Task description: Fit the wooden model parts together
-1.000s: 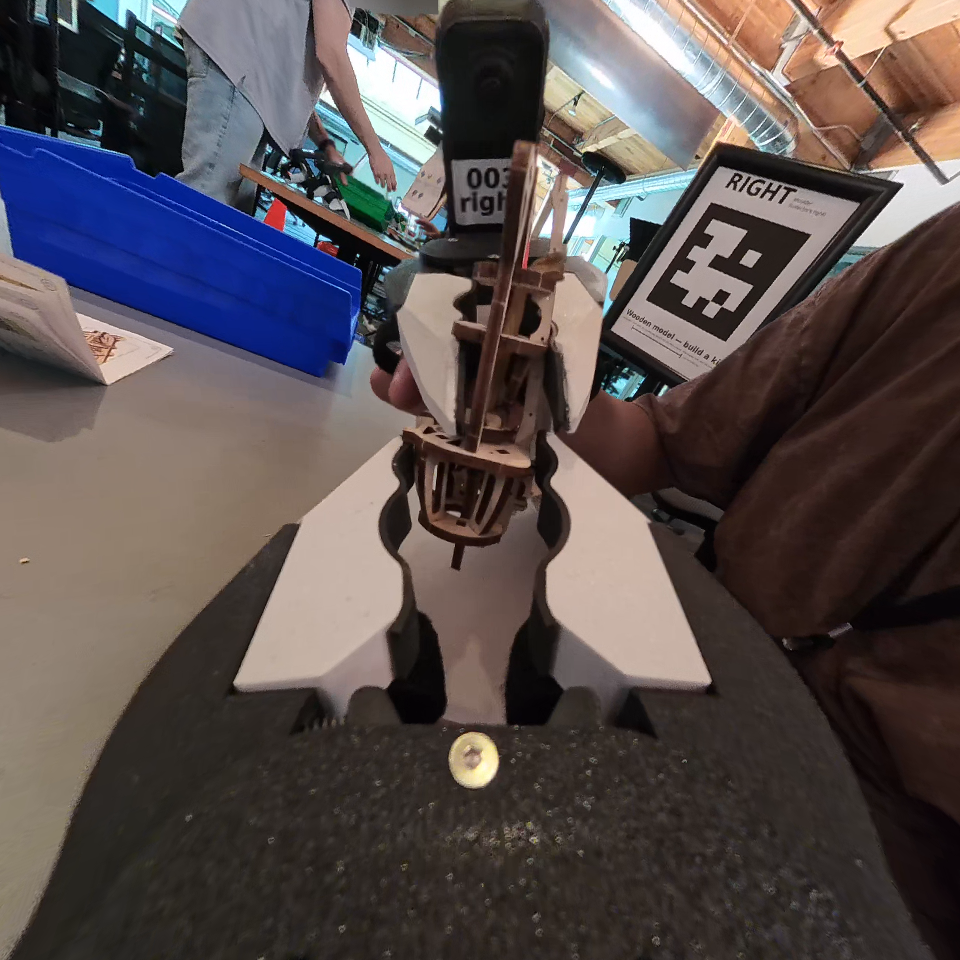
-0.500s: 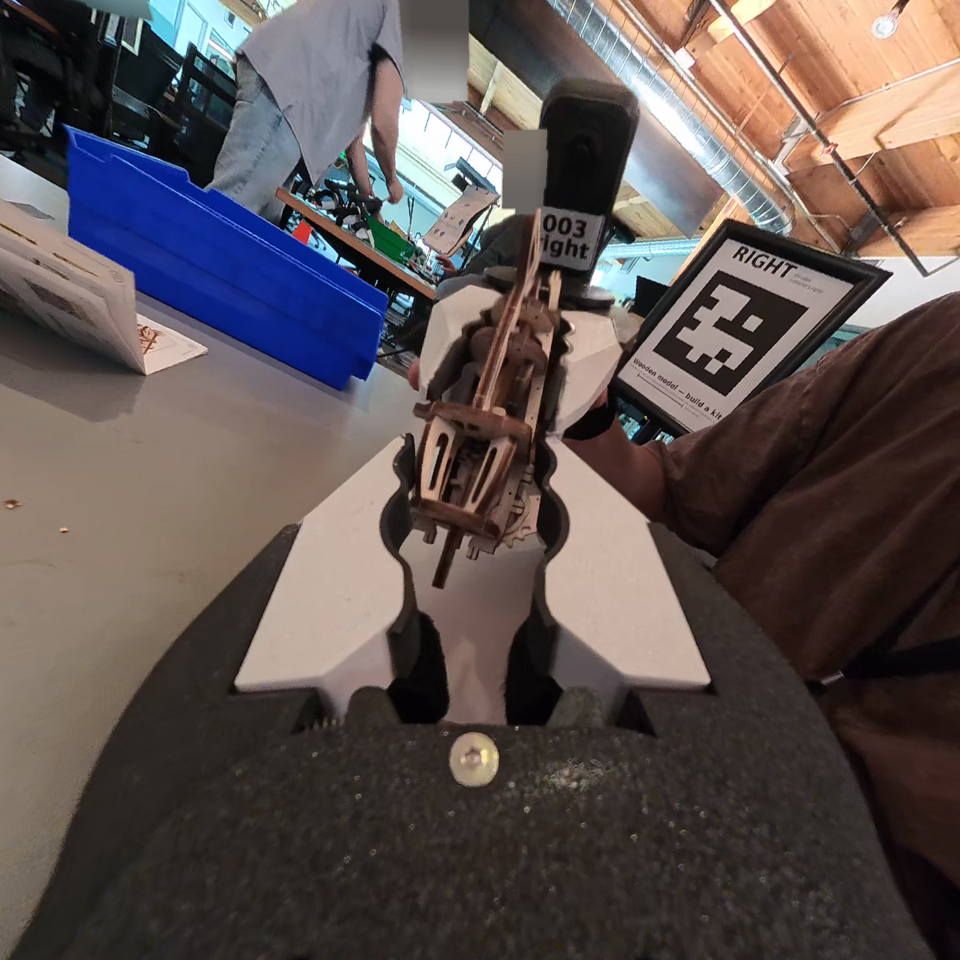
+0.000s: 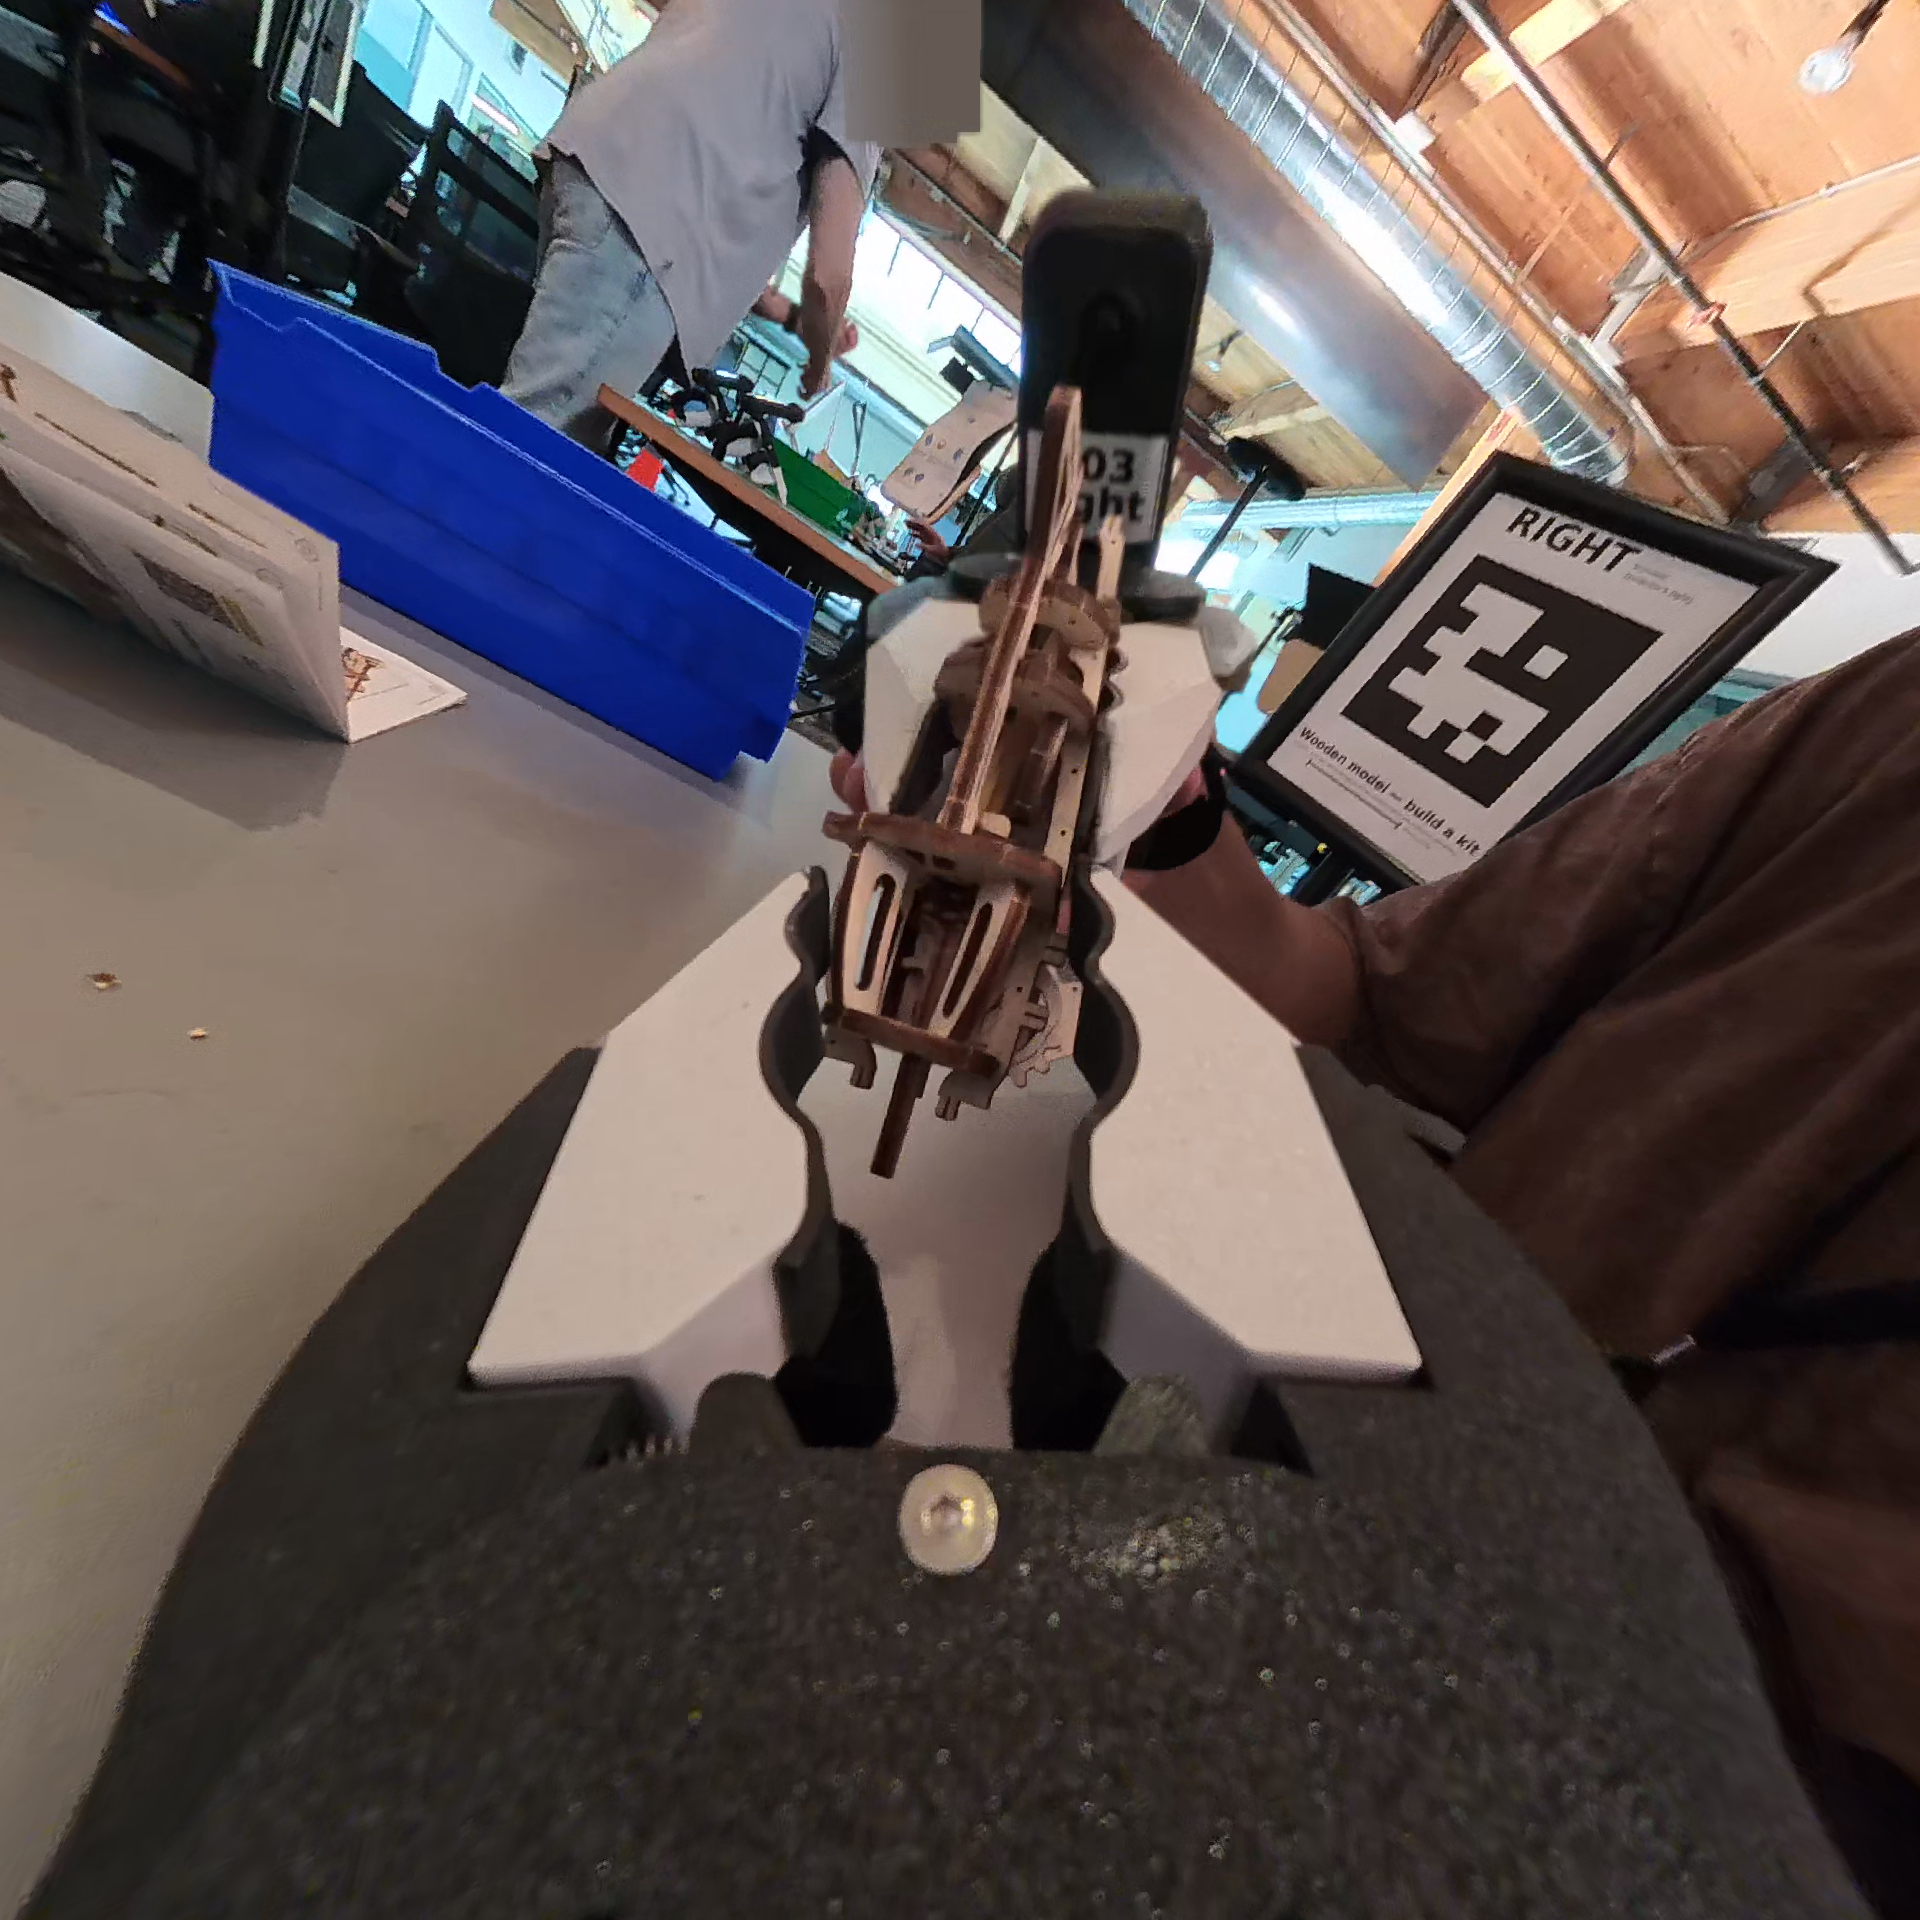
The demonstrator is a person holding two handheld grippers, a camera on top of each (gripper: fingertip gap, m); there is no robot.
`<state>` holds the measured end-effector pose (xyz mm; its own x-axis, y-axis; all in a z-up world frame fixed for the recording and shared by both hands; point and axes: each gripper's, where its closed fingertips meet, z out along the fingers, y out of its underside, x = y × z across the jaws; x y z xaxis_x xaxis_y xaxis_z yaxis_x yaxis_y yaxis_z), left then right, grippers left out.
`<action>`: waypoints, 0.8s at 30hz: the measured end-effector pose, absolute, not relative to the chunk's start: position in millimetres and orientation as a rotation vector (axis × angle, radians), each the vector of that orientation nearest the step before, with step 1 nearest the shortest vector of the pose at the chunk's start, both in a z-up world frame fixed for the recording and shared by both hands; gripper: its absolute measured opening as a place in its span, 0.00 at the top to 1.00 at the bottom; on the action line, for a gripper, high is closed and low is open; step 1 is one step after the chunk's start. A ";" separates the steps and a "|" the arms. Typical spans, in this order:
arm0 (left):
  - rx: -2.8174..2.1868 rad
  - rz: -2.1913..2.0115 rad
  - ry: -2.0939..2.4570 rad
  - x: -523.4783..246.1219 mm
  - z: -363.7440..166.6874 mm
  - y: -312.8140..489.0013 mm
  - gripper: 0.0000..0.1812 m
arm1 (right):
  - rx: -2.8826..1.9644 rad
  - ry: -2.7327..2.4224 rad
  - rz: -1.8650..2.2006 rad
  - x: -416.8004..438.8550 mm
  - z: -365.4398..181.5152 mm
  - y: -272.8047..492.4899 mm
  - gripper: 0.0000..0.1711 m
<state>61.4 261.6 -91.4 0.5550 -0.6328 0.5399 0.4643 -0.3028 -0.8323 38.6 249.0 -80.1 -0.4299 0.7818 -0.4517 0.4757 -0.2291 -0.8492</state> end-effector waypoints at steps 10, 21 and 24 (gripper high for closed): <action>-1.678 -0.959 0.267 63.3 -105.2 257.1 0.69 | -1.668 -2.109 1.588 40.3 -93.1 246.6 0.84; -1.594 -1.033 0.220 63.9 -97.7 257.7 0.76 | -1.517 -2.101 1.616 33.6 -84.2 234.1 0.77; -1.546 -1.037 0.175 53.1 -89.6 257.9 0.76 | -1.462 -1.955 1.628 35.8 -75.9 249.3 0.73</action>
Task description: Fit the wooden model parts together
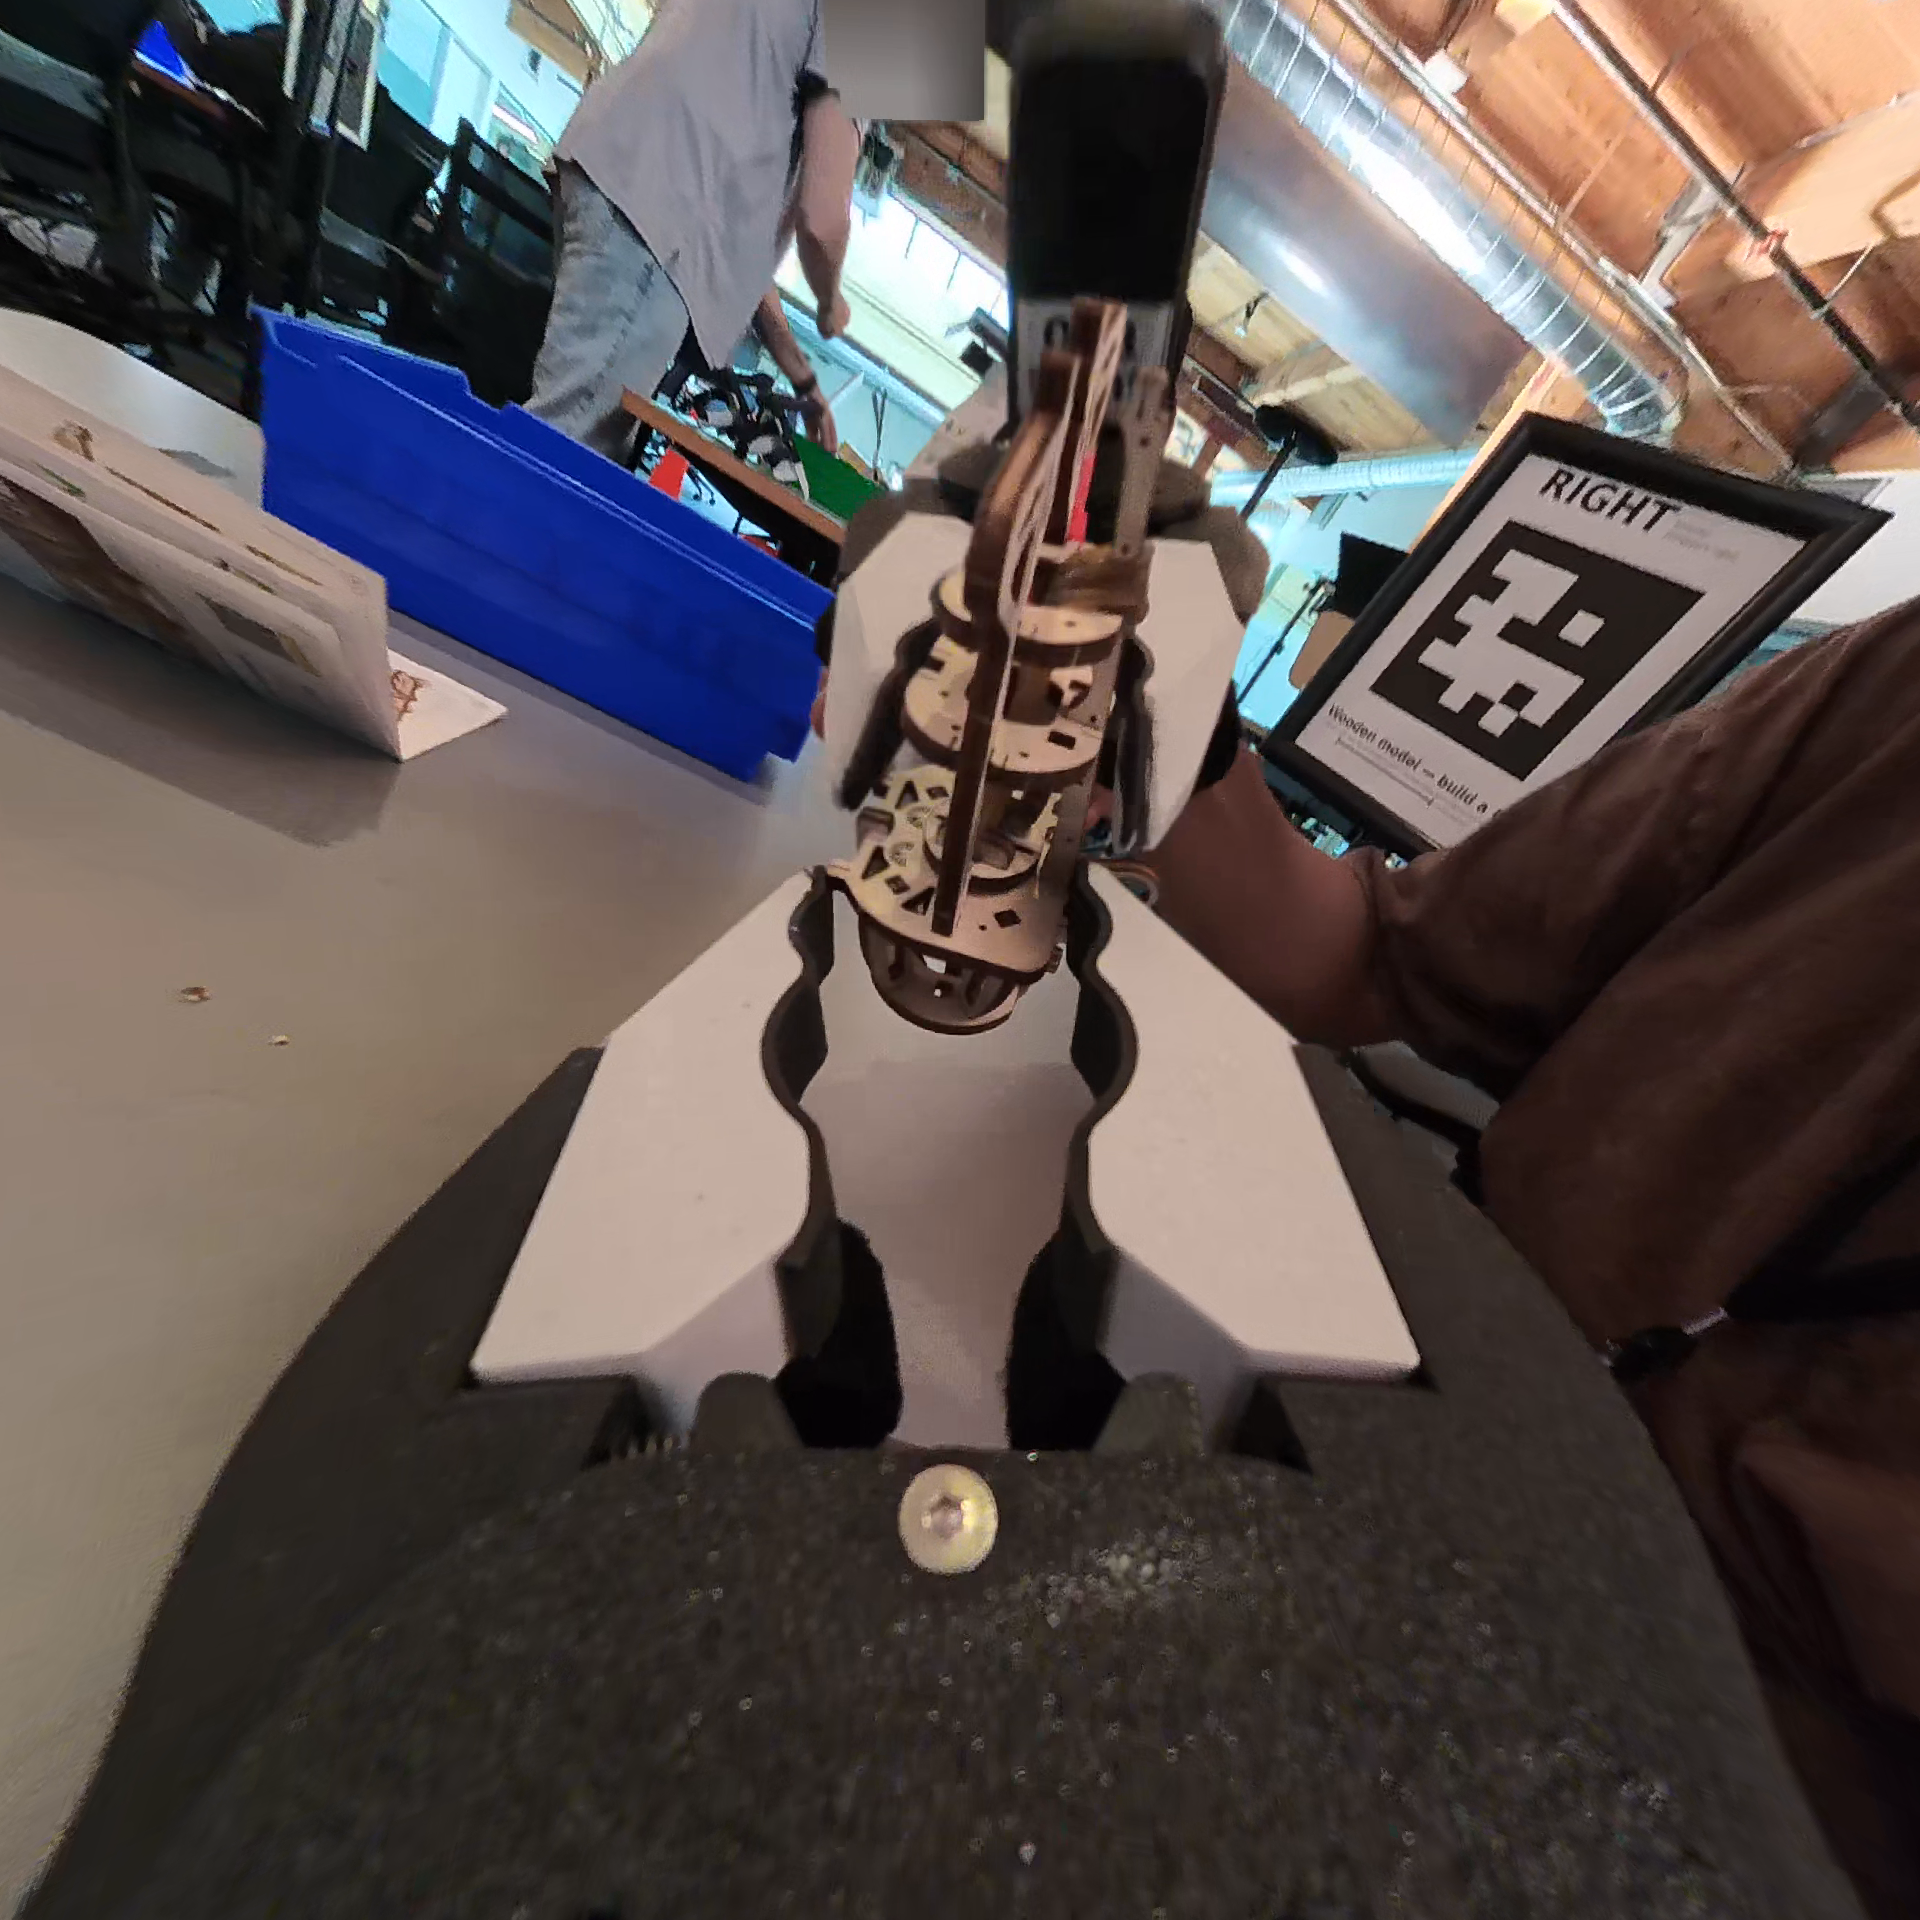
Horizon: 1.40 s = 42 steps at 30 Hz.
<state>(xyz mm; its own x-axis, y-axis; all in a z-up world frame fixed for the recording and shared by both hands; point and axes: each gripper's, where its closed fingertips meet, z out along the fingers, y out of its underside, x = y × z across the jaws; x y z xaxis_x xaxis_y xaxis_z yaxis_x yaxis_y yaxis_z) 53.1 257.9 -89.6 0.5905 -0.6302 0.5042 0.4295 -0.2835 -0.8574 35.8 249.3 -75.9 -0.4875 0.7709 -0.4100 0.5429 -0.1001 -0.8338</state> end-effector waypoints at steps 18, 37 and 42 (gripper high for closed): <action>-1.554 -1.041 0.153 51.2 -92.3 260.0 0.76 | -1.456 -1.905 1.646 44.2 -92.7 252.2 0.73; -1.551 -1.111 0.198 57.5 -89.0 251.9 0.78 | -1.538 -1.716 2.121 55.0 -94.3 249.2 0.77; -1.552 -1.061 0.145 44.7 -88.6 256.6 0.70 | -1.506 -1.740 2.056 54.9 -99.7 250.5 0.77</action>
